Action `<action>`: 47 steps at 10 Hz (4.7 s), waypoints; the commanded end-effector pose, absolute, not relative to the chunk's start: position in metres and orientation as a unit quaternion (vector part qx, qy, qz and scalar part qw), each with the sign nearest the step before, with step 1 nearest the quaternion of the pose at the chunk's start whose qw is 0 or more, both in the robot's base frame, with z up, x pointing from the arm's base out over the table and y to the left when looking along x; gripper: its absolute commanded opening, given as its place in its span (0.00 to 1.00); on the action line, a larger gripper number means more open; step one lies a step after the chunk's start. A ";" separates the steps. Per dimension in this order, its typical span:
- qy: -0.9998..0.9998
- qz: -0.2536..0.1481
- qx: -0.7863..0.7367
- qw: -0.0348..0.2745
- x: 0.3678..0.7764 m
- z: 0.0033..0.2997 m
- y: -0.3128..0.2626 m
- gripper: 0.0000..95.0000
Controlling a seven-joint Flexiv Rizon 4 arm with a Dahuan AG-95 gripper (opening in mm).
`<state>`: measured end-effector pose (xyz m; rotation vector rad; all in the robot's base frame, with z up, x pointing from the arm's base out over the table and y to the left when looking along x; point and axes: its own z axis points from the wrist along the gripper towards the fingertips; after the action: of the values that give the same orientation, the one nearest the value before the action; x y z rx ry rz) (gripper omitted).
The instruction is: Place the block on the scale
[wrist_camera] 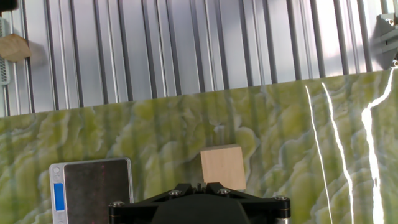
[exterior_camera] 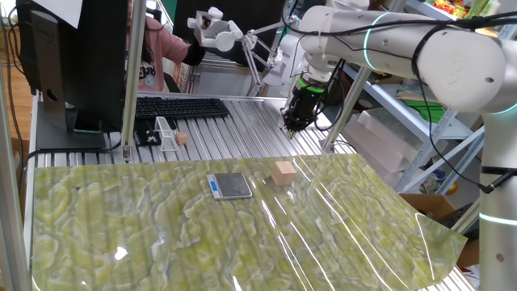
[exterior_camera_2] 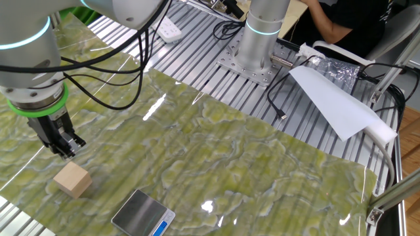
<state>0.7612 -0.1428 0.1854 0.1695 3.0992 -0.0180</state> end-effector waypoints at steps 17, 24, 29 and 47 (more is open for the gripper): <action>0.999 -0.024 0.022 -0.005 0.761 0.186 -0.143 0.00; 1.000 -0.024 0.016 -0.006 0.759 0.187 -0.142 0.00; 1.000 -0.022 0.013 -0.006 0.761 0.190 -0.155 0.00; 1.000 -0.009 0.021 0.000 0.759 0.165 -0.187 0.00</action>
<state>0.7574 -0.1860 0.1639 0.0650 3.1281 -0.0322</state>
